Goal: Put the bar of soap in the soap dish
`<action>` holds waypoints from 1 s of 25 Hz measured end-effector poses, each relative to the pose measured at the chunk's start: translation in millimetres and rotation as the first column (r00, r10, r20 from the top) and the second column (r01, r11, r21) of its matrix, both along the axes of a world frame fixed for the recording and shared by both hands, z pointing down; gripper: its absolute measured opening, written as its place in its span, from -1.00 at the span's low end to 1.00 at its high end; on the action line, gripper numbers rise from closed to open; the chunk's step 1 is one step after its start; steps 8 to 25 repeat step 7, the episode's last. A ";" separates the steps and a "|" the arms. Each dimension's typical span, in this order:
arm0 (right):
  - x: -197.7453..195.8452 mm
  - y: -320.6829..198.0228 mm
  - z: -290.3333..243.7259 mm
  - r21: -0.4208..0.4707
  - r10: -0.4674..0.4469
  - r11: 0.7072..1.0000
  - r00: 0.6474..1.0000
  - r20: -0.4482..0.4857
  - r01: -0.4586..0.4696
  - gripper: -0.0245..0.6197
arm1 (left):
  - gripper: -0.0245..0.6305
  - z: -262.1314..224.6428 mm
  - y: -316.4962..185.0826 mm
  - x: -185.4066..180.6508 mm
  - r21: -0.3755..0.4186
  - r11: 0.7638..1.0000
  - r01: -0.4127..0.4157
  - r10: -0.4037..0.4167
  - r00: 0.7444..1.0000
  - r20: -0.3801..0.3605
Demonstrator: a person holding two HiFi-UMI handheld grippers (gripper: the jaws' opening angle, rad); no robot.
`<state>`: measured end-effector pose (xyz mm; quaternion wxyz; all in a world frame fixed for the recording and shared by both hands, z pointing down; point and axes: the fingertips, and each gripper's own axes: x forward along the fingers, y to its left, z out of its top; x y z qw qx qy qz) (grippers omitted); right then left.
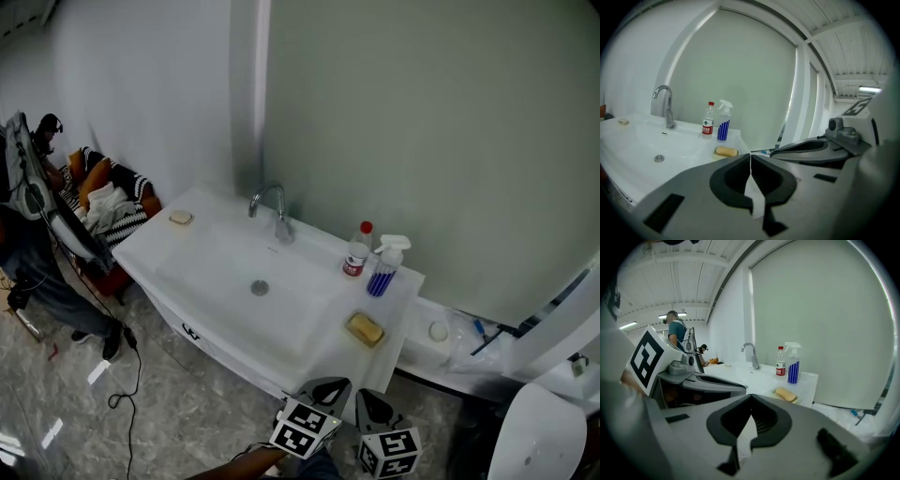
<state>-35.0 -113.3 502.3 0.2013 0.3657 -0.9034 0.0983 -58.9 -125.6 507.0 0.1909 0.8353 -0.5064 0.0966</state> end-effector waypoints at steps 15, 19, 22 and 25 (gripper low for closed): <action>-1.4 14.1 0.8 -0.004 0.005 1.000 1.000 -0.007 -0.005 -0.89 | -0.88 0.8 14.3 -2.8 0.018 1.000 0.005 -0.005 1.000 0.003; -1.4 14.1 0.8 -0.004 0.005 1.000 1.000 -0.007 -0.005 -0.89 | -0.88 0.8 14.3 -2.8 0.018 1.000 0.005 -0.005 1.000 0.003; -1.4 14.1 0.8 -0.004 0.005 1.000 1.000 -0.007 -0.005 -0.89 | -0.88 0.8 14.3 -2.8 0.018 1.000 0.005 -0.005 1.000 0.003; -1.4 14.1 0.8 -0.004 0.005 1.000 1.000 -0.007 -0.005 -0.89 | -0.88 0.8 14.3 -2.8 0.018 1.000 0.005 -0.005 1.000 0.003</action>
